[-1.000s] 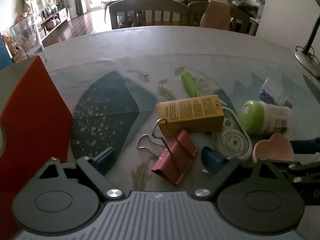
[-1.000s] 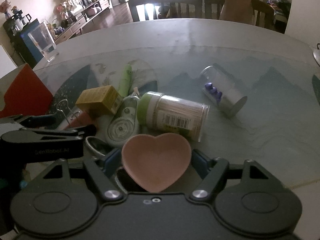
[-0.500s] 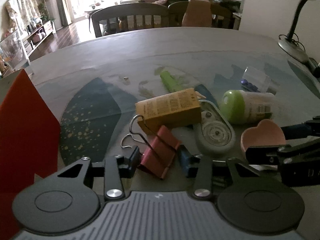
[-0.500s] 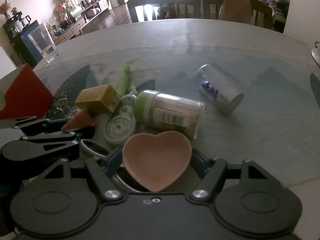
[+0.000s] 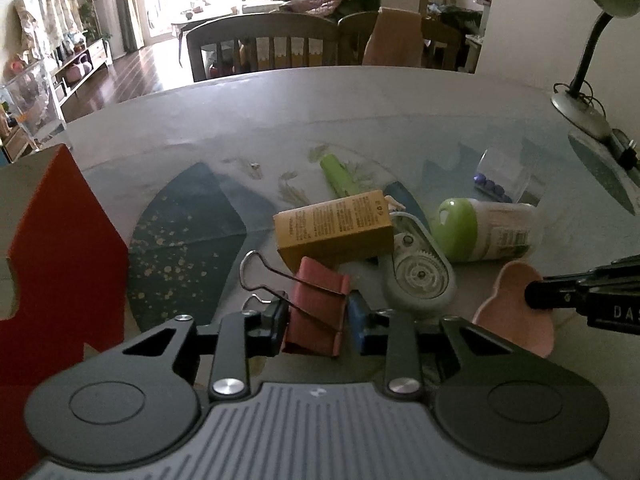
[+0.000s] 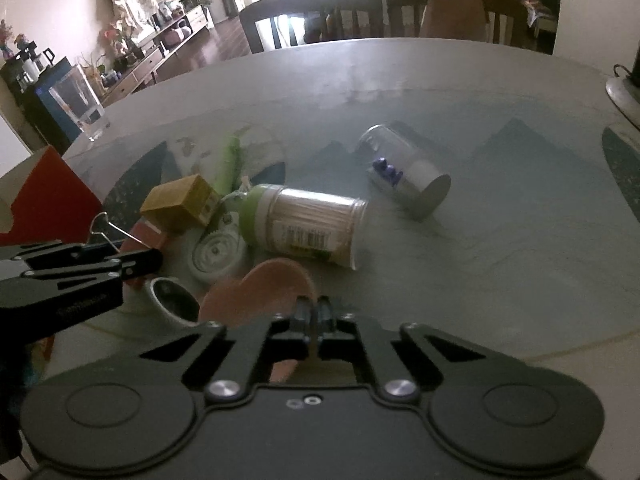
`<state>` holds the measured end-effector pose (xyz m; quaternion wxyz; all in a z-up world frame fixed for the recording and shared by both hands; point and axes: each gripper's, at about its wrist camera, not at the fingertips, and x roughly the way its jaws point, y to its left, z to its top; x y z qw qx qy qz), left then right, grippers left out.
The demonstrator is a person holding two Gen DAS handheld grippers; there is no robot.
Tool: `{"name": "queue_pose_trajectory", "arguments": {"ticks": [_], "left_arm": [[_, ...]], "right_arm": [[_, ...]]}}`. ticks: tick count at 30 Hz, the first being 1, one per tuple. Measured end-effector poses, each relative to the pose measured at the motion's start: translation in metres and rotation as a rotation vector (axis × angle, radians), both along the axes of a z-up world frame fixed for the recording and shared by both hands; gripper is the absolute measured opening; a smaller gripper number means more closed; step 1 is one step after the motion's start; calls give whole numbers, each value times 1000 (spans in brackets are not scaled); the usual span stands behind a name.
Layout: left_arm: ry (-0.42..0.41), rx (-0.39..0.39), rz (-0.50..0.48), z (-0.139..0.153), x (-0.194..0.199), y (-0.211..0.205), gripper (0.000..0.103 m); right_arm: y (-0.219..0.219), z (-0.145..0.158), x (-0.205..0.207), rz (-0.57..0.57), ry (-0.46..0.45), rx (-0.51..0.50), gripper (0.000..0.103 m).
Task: Organize rigid objects
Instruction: 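Grasp the red binder clip with the left tool while the right tool grasps the pink heart dish, then carry the red binder clip and pink heart dish with both tools over the box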
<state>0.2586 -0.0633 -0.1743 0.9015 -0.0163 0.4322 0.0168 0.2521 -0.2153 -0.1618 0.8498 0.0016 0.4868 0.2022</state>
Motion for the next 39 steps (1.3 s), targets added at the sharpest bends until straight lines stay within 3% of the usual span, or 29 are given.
{"name": "queue_pose_trajectory", "arguments": {"ticks": [10,21,31,39], "left_arm": [[-33,-21,31,20,-17,9,30],[-87,-67,37,70,-47,16,30],[-153,-125,45,113,-79,39,30],[-187,-122,43,133,-106,70,30]], "right_arm": [[-15,26,-12,-25,-39,65,1],[-27,83,-34,-43,-90,145,1],[4,119,-58,0,-130,192,1],[52,136,-81,45,-151,210,1]]}}
